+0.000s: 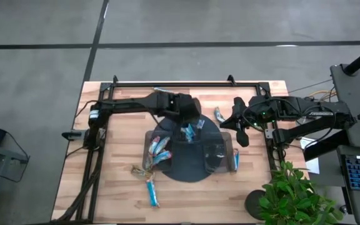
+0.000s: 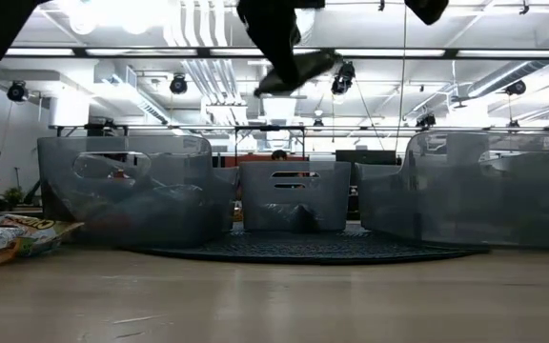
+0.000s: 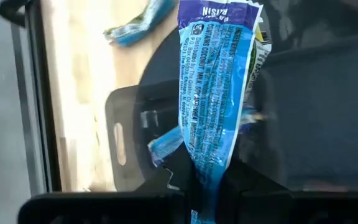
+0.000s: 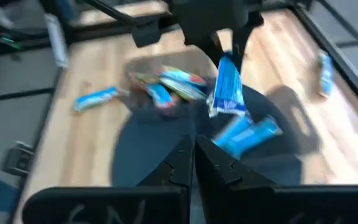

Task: Pick and place Granola Bars by type
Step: Put the blue granola bar into the top black bin

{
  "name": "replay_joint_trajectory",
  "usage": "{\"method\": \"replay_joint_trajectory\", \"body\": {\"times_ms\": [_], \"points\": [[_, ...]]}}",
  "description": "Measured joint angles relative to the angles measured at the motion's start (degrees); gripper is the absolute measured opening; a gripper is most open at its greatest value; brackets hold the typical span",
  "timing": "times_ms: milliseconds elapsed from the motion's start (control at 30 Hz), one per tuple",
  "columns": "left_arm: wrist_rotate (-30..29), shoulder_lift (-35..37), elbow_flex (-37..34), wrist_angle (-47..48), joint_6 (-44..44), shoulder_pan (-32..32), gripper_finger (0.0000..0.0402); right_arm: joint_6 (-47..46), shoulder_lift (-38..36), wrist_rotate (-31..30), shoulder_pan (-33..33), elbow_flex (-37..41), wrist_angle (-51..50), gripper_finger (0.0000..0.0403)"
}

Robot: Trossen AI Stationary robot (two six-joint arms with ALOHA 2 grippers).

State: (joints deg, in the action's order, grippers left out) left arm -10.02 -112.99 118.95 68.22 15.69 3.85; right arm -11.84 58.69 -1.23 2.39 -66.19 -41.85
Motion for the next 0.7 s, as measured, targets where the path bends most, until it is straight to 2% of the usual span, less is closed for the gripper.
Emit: {"method": "replay_joint_trajectory", "body": {"times_ms": [233, 500, 700], "points": [[4.7, -0.1, -6.8, -5.2, -0.2, 5.0, 0.0017, -1.0, -0.7, -4.7, 0.0, 0.0, -4.4, 0.0008], [6.4, -0.1, -14.6, -10.2, 3.0, 6.1, 0.0019, -1.0, -1.4, -5.2, 0.0, 0.0, -4.8, 0.0008], [6.2, -0.1, -18.5, -16.4, 2.4, 6.4, 0.0054, -1.3, -1.4, -5.3, 0.0, 0.0, -4.8, 0.0008]]}}
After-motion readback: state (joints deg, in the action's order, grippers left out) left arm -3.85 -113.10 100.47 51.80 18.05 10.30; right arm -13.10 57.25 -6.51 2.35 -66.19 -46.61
